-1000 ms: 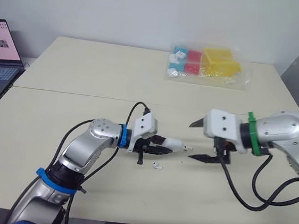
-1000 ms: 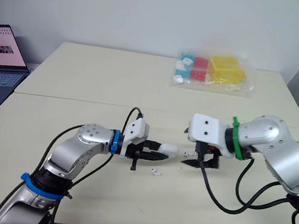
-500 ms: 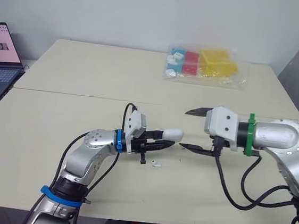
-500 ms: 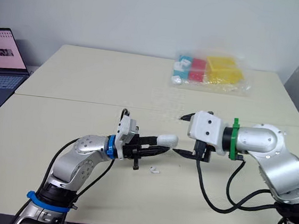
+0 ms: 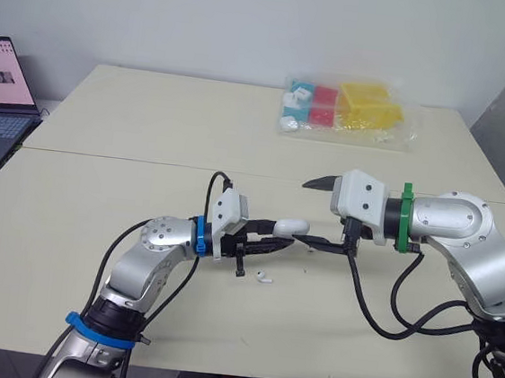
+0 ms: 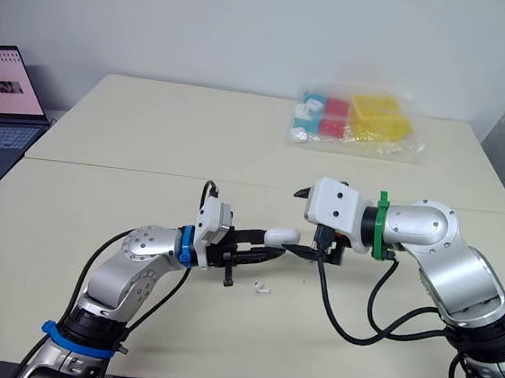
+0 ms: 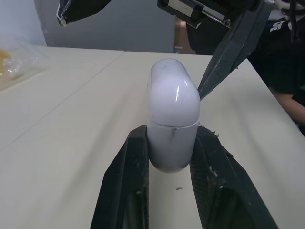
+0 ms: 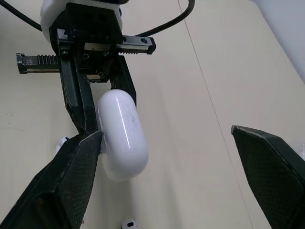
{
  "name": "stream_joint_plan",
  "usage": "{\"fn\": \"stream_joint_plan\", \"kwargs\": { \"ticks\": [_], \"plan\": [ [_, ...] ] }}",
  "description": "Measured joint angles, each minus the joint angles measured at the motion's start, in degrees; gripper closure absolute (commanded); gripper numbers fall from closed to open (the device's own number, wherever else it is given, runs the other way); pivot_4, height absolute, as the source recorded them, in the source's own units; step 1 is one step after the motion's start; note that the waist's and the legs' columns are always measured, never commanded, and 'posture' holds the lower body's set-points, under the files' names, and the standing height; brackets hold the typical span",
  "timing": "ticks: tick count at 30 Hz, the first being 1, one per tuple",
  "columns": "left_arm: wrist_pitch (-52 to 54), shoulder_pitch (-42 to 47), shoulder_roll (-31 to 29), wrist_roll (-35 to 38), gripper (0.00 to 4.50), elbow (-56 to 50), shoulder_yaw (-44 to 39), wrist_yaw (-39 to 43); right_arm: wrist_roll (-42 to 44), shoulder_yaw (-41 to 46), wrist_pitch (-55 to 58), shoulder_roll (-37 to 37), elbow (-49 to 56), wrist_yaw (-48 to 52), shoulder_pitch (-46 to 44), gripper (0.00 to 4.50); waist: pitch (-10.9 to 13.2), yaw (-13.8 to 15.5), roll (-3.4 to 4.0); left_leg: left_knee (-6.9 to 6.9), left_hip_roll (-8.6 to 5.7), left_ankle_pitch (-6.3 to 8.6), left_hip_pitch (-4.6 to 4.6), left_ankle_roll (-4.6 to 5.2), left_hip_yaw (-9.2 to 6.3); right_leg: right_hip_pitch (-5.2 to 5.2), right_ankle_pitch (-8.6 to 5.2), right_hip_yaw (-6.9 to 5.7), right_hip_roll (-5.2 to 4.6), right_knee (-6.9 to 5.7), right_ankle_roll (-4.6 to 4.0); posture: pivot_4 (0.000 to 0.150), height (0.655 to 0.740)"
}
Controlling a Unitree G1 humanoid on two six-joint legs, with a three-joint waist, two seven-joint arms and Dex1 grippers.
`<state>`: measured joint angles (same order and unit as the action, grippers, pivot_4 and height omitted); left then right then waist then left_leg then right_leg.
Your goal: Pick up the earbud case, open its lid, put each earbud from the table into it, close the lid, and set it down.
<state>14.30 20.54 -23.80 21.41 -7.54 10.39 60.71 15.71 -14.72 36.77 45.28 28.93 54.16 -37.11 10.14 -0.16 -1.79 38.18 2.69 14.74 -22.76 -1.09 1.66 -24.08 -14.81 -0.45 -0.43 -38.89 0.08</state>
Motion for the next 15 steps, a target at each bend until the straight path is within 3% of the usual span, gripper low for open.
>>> {"fn": "stream_joint_plan", "kwargs": {
  "ticks": [15],
  "plan": [
    [-0.3, 0.0, -0.1, 0.0, 3.7, -0.4, 1.4, 0.0, 9.2, 9.0, 8.9, 2.1, 0.3, 1.4, -0.5, 0.0, 0.0, 0.0, 0.0, -0.02, 0.0, 0.0, -0.02, 0.0, -0.01, 0.0, -0.01, -0.01, 0.0, 0.03, 0.0, 0.15, 0.74]
  ]
}}
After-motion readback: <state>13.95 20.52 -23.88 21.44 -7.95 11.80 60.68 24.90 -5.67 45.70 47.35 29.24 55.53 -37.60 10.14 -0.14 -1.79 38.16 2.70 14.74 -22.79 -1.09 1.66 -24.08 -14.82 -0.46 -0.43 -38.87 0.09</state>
